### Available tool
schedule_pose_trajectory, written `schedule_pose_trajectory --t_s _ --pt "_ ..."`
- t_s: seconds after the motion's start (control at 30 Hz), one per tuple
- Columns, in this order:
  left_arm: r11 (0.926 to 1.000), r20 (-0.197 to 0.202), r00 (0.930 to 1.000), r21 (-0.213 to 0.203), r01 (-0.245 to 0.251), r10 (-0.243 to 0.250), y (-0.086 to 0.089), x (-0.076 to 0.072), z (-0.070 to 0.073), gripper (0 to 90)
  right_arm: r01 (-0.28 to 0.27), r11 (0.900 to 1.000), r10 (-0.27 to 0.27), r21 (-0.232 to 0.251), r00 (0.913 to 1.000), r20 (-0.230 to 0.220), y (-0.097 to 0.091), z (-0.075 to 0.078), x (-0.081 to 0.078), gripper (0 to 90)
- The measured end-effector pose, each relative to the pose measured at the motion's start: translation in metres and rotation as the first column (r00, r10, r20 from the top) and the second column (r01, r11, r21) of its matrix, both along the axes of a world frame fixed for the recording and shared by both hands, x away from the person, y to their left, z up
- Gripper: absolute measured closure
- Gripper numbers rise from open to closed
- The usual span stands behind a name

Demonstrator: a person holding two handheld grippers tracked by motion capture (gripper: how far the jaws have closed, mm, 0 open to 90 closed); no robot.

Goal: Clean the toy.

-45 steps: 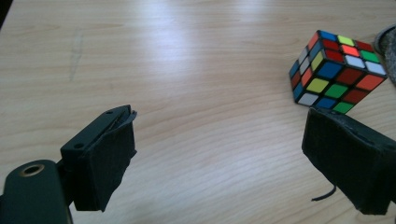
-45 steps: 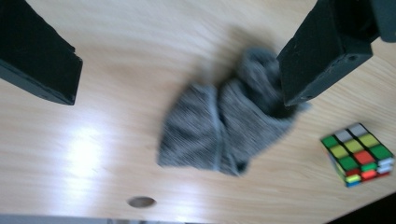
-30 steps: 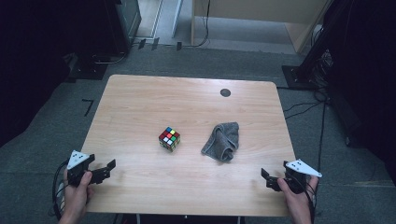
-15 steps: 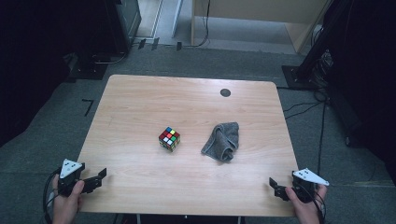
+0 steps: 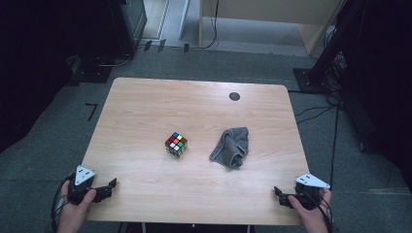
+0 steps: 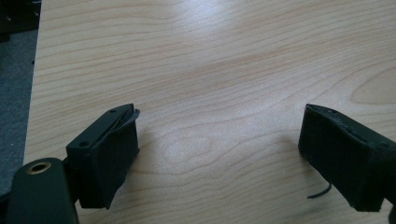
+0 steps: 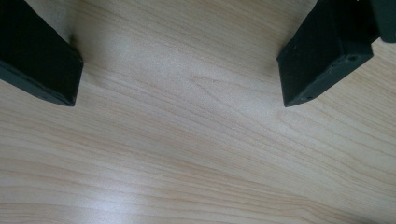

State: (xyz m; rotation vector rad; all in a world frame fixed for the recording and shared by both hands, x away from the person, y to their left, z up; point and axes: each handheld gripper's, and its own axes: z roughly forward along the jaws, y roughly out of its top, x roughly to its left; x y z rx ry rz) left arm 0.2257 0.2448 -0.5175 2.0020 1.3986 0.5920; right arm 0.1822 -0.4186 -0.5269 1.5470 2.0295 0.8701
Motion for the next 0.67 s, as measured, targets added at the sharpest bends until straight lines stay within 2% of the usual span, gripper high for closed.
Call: schedule_pose_trajectory --t_s 0.43,0.67 --pt "0.9998 0.0 0.9998 -0.001 -0.019 0.019 -0.0035 0.0021 -0.0001 12.0 0.01 0.9999 -0.01 0.001 0.9999 -0.001 0.0005 0.0 -0.0007 0.0" --pt "1.0 -0.001 1.0 0.0 -0.008 0.008 -0.0054 0.0034 0.0 12.0 0.011 0.9999 -0.011 0.002 0.9999 0.0 0.0005 0.0 -0.0007 0.0"
